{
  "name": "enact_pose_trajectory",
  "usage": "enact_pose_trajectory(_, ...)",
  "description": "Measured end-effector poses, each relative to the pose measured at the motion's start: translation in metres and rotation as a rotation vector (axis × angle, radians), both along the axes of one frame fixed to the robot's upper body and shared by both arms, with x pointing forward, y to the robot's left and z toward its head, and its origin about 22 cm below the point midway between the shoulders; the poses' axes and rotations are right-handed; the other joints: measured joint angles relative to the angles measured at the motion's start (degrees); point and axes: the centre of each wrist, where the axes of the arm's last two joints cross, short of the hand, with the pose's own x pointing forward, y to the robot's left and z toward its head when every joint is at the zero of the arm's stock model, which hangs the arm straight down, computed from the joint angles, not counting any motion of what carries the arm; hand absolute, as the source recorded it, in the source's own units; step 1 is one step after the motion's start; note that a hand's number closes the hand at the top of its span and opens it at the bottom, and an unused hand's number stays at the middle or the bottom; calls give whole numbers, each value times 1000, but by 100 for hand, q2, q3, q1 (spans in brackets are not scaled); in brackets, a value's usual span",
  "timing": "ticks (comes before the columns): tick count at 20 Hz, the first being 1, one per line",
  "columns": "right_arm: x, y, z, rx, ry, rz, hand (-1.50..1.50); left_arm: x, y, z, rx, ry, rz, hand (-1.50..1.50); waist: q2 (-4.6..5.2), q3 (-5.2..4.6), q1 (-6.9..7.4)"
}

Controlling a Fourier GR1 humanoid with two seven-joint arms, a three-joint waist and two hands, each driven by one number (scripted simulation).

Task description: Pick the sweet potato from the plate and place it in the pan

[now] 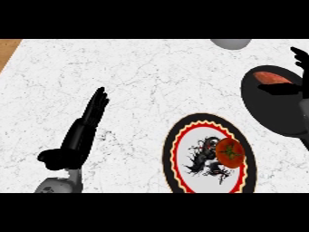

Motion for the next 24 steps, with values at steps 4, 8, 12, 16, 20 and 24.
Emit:
enact_pose_trajectory(4,-4,-13,3,102,-119,-16,-150,1,4,2,3,4,17,0,-30,-4,-81)
enact_pose_trajectory(8,-15,-38,6,219,-181,-14,-150,1,2,1,3,12,26,0,-53,-9,-147)
enact_pose_trajectory(12,-36,-62,-3,333,-205,32,-150,-1,4,-2,4,12,44,0,-87,-16,-226)
enact_pose_trajectory(16,-57,-84,-9,419,-209,128,-150,-3,7,-6,1,18,51,0,-113,-21,-288)
enact_pose_trajectory(20,-85,-103,-23,449,-211,208,-150,-9,7,-7,5,22,59,0,-129,-26,-314)
enact_pose_trajectory(24,-102,-112,-30,443,-215,253,-150,-11,10,-7,6,23,57,0,-134,-27,-322)
